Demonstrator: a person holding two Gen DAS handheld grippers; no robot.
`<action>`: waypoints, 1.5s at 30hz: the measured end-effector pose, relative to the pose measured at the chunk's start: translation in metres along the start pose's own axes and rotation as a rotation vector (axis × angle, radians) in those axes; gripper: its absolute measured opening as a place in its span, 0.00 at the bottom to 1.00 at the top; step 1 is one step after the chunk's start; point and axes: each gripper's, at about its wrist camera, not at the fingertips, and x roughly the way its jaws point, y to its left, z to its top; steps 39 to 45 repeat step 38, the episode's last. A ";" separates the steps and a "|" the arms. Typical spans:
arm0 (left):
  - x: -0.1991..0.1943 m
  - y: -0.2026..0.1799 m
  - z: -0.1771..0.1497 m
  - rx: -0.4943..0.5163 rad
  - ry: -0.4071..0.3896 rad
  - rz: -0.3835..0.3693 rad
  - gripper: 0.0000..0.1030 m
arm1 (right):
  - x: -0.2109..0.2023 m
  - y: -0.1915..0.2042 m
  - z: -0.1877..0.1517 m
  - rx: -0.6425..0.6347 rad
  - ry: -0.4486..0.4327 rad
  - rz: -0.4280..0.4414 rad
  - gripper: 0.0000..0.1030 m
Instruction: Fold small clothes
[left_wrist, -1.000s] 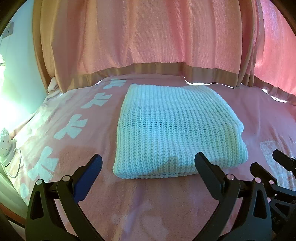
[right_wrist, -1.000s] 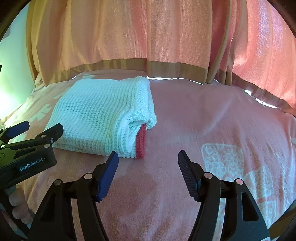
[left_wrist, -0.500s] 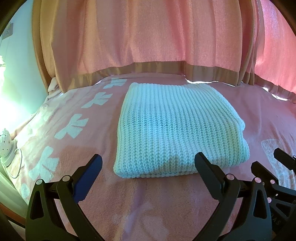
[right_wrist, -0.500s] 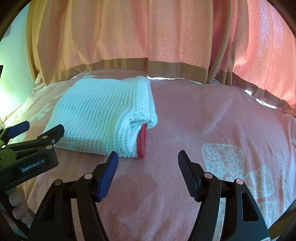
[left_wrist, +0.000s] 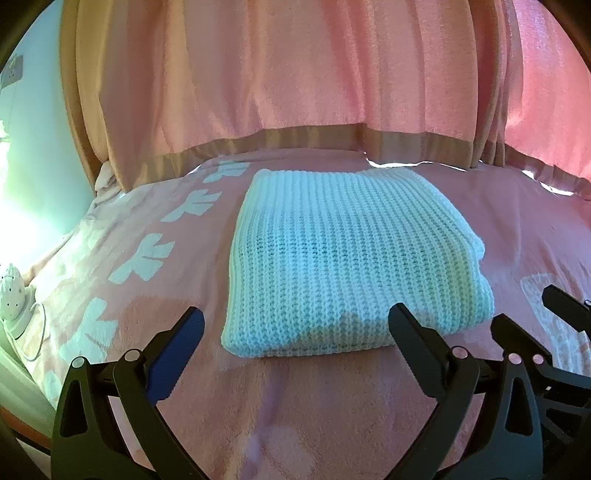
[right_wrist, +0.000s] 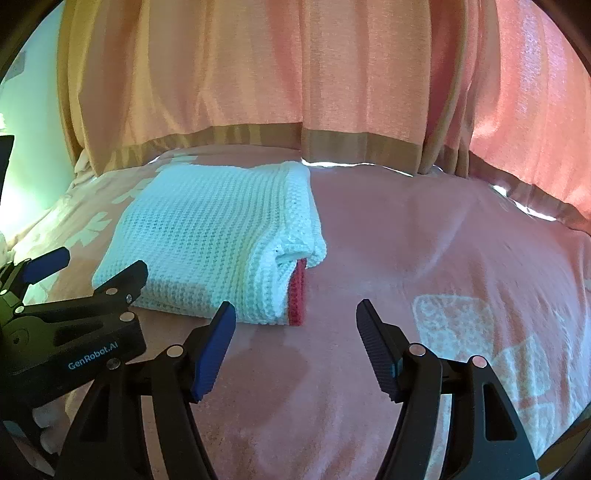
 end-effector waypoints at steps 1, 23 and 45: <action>0.000 0.000 0.000 0.000 0.000 0.001 0.95 | 0.000 0.001 0.000 -0.001 -0.001 0.000 0.64; 0.002 0.001 -0.001 -0.004 0.011 0.000 0.94 | 0.000 0.003 0.000 0.002 0.000 -0.005 0.64; 0.005 0.005 0.001 -0.033 0.030 -0.001 0.95 | 0.002 0.002 0.000 -0.007 0.002 -0.004 0.64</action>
